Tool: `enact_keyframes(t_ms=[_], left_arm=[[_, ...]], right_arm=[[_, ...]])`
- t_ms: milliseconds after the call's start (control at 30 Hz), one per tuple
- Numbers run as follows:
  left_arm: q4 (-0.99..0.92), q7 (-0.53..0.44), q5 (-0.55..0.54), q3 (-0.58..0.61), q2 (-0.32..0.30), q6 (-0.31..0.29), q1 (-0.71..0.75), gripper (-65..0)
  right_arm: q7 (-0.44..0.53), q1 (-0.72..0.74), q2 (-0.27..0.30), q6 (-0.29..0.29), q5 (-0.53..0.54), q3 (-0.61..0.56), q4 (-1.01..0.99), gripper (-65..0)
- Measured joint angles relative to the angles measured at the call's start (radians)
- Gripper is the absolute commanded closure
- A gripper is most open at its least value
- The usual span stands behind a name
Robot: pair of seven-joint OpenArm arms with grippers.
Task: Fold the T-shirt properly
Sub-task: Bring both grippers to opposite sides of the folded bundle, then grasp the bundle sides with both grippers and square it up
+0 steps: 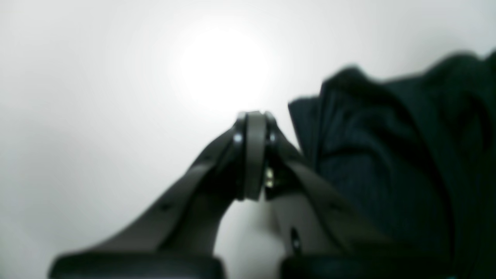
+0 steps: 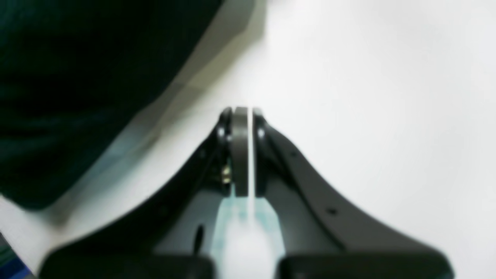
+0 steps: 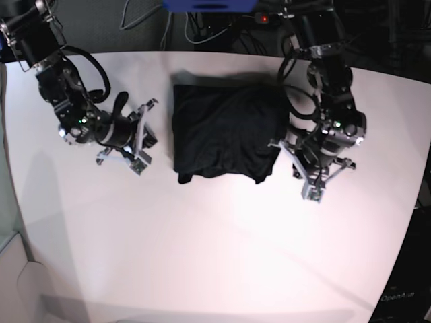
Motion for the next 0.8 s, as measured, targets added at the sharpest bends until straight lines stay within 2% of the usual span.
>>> enact_keyframes(t_ms=[100, 167, 267, 433, 500, 533, 633, 700, 800], left_arm=[[0.077, 0.004, -0.006, 0.006, -0.001, 0.000, 0.096, 0.0], [0.104, 0.025, -0.003, 0.006, 0.003, -0.002, 0.169, 0.0], [0.134, 0.023, -0.003, 0.007, 0.006, -0.008, 0.246, 0.0], [0.140, 0.014, -0.003, 0.007, 0.008, -0.007, 0.334, 0.0], [0.134, 0.021, -0.004, 0.007, 0.011, -0.009, 0.358, 0.0], [0.130, 0.016, -0.004, 0.007, 0.015, -0.008, 0.361, 0.0], [0.109, -0.009, -0.010, 0.023, 0.035, -0.001, 0.357, 0.0], [0.085, -0.036, -0.023, 0.030, 0.048, 0.000, 0.355, 0.0], [0.043, -0.064, -0.032, 0.055, 0.045, 0.002, 0.333, 0.0]], right_arm=[[0.022, 0.029, 0.005, 0.003, -0.002, 0.035, 0.000, 0.0], [0.013, 0.065, 0.004, 0.037, -0.002, 0.035, -0.001, 0.0], [0.025, 0.119, -0.005, 0.046, 0.000, 0.030, -0.008, 0.0], [0.023, 0.204, -0.055, 0.059, 0.003, 0.027, -0.090, 0.0], [0.020, 0.239, -0.077, 0.145, 0.000, 0.028, -0.145, 0.0], [0.020, 0.252, -0.089, 0.169, -0.003, 0.027, -0.169, 0.0], [0.031, 0.275, -0.125, 0.175, -0.011, 0.027, -0.214, 0.0], [0.079, 0.278, -0.148, 0.175, -0.079, 0.027, -0.232, 0.0], [0.100, 0.274, -0.202, 0.180, -0.198, 0.028, -0.280, 0.0]])
